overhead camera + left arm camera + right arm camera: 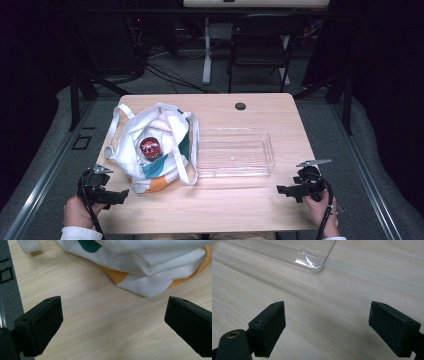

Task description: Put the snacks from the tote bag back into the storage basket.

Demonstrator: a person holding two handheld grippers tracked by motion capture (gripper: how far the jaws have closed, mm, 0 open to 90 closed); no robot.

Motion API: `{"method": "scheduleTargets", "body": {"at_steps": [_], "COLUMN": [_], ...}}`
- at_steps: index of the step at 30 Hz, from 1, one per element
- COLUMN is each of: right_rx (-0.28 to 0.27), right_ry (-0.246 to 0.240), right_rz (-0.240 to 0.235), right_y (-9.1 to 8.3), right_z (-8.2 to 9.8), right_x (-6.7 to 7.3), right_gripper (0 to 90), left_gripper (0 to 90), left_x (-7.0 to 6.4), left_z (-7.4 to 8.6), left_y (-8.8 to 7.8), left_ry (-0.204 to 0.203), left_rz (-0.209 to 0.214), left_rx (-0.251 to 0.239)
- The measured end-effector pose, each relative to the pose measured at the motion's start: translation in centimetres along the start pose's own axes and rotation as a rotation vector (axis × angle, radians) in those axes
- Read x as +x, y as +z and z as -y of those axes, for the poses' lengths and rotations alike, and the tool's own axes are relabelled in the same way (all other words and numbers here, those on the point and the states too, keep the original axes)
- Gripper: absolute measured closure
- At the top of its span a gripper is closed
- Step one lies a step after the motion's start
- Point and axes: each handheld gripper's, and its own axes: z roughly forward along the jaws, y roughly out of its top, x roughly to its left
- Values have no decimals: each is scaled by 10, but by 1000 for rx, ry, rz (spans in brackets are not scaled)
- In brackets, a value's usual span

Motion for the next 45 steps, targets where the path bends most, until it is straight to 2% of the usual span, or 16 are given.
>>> {"method": "scheduleTargets", "body": {"at_steps": [3, 6, 11, 14, 15, 21, 23, 24, 25, 30, 31, 36, 37, 39, 42, 45], "right_rx": [-4, -36, -27, -53, -57, -30, -4, 6, 13, 27, 30, 21, 32, 28, 53, 101], "right_ry": [11, 35, 16, -7, -11, 8, 3, -2, -5, -5, -2, -65, -69, -87, -111, -153], "right_rz": [0, -34, -40, -20, 7, -65, -16, 17, 41, 97, 130, 107, 86, 83, 113, 85], "right_y": [1, -4, -5, -10, -11, -5, -2, -1, 0, 5, 7, 8, 8, 6, 10, 13], "right_z": [0, -1, -2, -4, -4, -2, -1, -2, -2, -5, -7, -11, -10, -9, -5, -1], "right_x": [0, -2, -1, 3, 6, 0, 1, 4, 6, 14, 17, 26, 27, 29, 30, 27], "right_gripper": [129, 113, 65, 80, 52, 58, 141, 129, 139, 155, 169, 149, 148, 147, 148, 151], "left_gripper": [23, 23, 22, 20, 20, 21, 19, 16, 10, 5, 4, 3, 3, 3, 3, 3], "left_x": [0, 0, -1, -1, 0, 3, 3, 3, 4, 8, 9, 9, 8, 5, 3, -2], "left_z": [0, 1, 2, 2, 3, 4, 2, 2, 3, 5, 4, 1, -1, -3, -6, -11], "left_y": [0, 0, -1, -1, -1, -3, -2, -2, -1, -5, -6, -9, -10, -15, -20, -28], "left_ry": [-3, -3, -6, -9, -7, -41, -52, -52, -80, -93, -99, -131, -130, -124, -123, -124], "left_rz": [-7, -7, 0, -5, -7, -12, -20, -20, -17, -25, -26, -28, -26, -29, -35, -20], "left_rx": [-3, -7, -4, -10, -7, -23, -7, -7, 5, -9, -17, -12, -21, -33, -47, -76]}}
